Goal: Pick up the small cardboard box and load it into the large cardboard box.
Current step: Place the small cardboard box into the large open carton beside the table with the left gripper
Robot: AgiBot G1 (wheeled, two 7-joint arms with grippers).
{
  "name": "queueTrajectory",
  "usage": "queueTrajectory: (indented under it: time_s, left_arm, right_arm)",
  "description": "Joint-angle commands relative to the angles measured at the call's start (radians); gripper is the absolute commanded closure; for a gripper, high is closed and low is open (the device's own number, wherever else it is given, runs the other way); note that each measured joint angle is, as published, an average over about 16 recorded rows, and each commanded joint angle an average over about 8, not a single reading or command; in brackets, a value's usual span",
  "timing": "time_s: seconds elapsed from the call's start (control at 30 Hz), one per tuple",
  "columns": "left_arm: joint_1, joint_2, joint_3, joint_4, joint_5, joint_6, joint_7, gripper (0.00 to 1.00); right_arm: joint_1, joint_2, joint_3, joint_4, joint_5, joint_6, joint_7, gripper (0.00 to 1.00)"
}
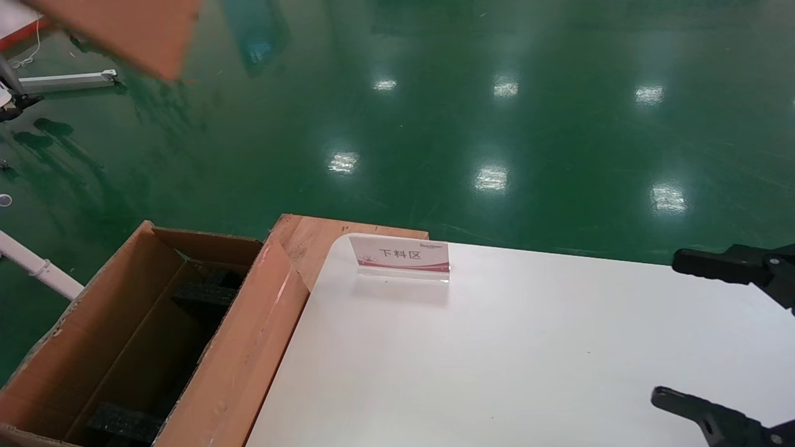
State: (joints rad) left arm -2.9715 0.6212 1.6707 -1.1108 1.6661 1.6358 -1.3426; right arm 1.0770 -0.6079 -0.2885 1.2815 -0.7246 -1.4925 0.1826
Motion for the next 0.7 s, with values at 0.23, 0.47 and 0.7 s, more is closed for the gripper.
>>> queueTrajectory:
  time_s: [0.23,0.47,0.7]
  left_arm:
    - [-0.044,-0.057,0.133,-0.013,0.089,0.028,0.069,1.0]
    - [-0.038,-0.098,0.286,0.028,0.091,0.032,0.127,1.0]
    - [-0.039,-0.081,0.51,0.071,-0.029,0.032,0.154,1.0]
  right_arm:
    - [0.0,0.0,-0.001,0.0,0.0,0.0,0.0,0.0]
    - [0.0,0.0,-0.001,0.0,0.001,0.0,0.0,0.0]
    - [0.0,0.001,-0.001,0.0,0.001,0.001,-0.001,0.0]
